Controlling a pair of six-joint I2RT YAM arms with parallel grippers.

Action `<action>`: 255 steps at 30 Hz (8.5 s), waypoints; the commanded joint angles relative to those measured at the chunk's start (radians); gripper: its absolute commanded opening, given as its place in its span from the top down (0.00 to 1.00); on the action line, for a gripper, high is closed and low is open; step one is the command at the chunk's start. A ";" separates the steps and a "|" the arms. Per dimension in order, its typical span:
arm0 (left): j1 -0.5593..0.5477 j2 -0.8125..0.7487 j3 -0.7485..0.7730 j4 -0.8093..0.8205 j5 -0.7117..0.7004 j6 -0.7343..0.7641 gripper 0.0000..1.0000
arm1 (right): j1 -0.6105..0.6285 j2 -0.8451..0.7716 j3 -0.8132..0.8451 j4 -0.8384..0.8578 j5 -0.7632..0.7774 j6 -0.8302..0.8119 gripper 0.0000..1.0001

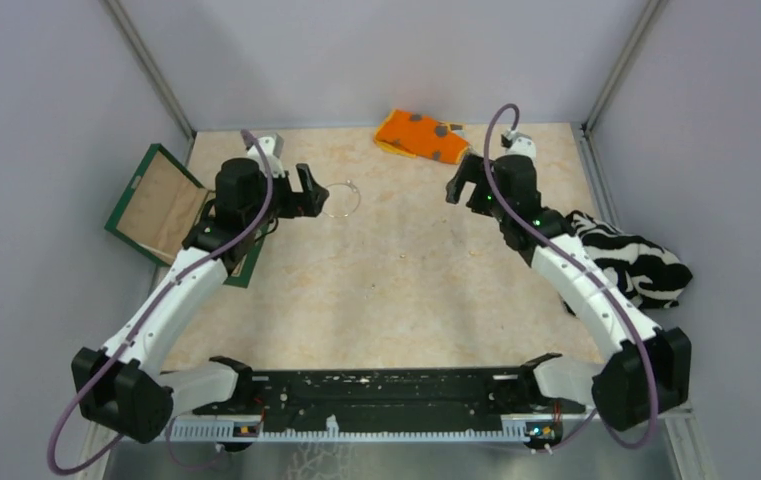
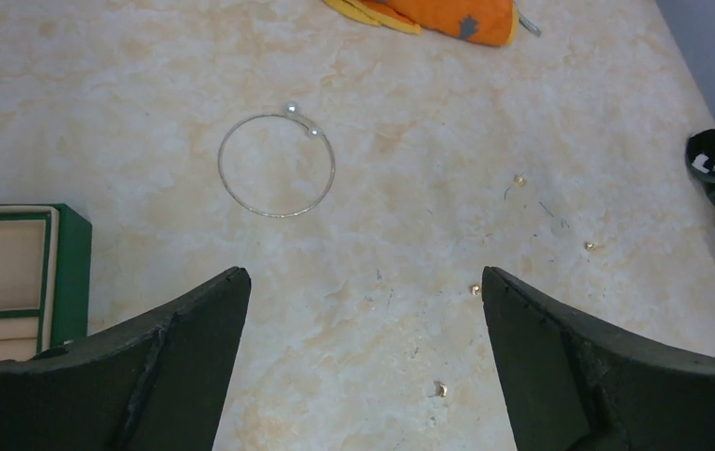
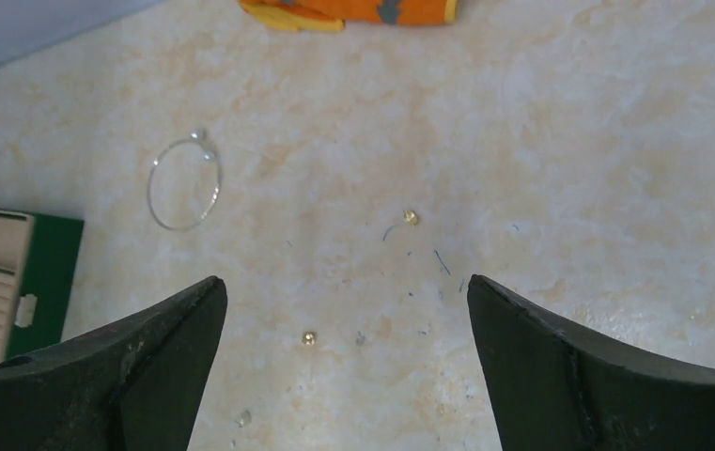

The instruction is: Organize the mixed jewelry

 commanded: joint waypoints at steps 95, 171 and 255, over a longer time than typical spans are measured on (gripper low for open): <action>0.057 0.544 0.332 -0.182 -0.026 0.154 0.21 | 0.001 -0.071 -0.177 0.083 -0.138 0.024 0.03; -0.467 0.368 -0.056 -0.166 -0.052 -0.044 0.18 | 0.062 -0.094 -0.047 -0.056 0.045 -0.094 0.05; -0.366 0.400 0.216 -0.281 -0.232 0.011 1.00 | 0.062 -0.059 -0.070 -0.028 0.032 -0.096 0.05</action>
